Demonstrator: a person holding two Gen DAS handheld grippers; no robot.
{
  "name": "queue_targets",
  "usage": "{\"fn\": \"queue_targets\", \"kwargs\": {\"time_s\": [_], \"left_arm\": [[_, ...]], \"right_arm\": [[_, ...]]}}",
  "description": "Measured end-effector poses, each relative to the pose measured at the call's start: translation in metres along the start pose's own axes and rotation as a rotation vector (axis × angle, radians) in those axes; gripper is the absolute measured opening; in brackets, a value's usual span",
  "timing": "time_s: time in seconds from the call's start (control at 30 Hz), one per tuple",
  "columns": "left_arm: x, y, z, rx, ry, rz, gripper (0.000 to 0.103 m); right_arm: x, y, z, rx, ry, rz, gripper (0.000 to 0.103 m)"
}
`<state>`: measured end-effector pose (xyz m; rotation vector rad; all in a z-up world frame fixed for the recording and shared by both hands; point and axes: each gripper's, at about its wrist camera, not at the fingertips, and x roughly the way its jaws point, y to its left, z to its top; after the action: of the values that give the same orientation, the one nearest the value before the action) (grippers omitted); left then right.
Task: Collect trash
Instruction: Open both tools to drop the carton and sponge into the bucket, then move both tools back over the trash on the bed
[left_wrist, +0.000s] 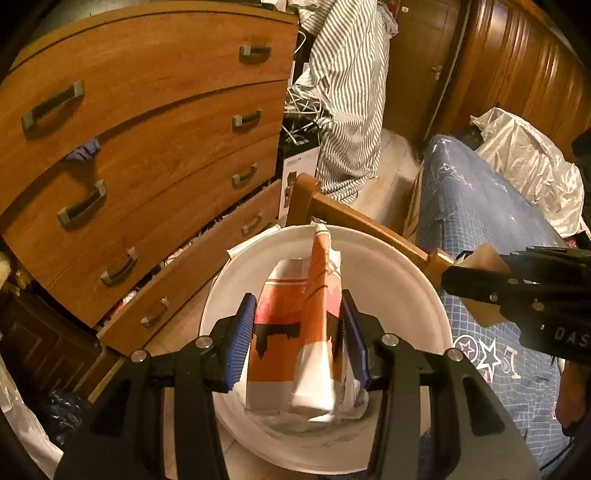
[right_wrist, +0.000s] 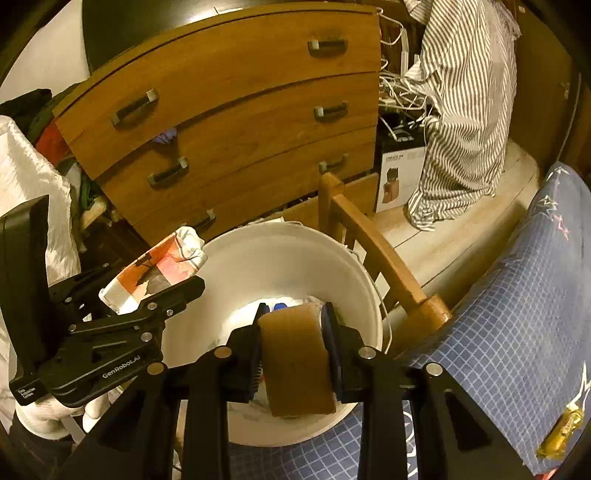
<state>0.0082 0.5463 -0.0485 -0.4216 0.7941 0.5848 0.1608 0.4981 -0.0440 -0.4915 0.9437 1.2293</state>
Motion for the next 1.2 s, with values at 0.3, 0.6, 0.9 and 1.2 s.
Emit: {"fn": "queue_targets", "kwargs": {"time_s": [0.3, 0.6, 0.9, 1.2], "left_arm": [[0.013, 0.006, 0.003, -0.006, 0.017, -0.024, 0.044], [0.021, 0.017, 0.012, -0.019, 0.002, 0.012, 0.074], [0.022, 0.022, 0.012, -0.033, 0.000, 0.012, 0.074], [0.002, -0.070, -0.029, 0.109, -0.012, -0.143, 0.074]], "right_arm": [[0.003, -0.008, -0.003, 0.006, 0.006, 0.002, 0.030], [0.005, -0.018, 0.000, 0.021, -0.012, 0.014, 0.054], [-0.016, -0.041, -0.006, 0.067, -0.062, 0.046, 0.054], [-0.116, -0.092, -0.137, 0.138, -0.259, -0.011, 0.054]]}}
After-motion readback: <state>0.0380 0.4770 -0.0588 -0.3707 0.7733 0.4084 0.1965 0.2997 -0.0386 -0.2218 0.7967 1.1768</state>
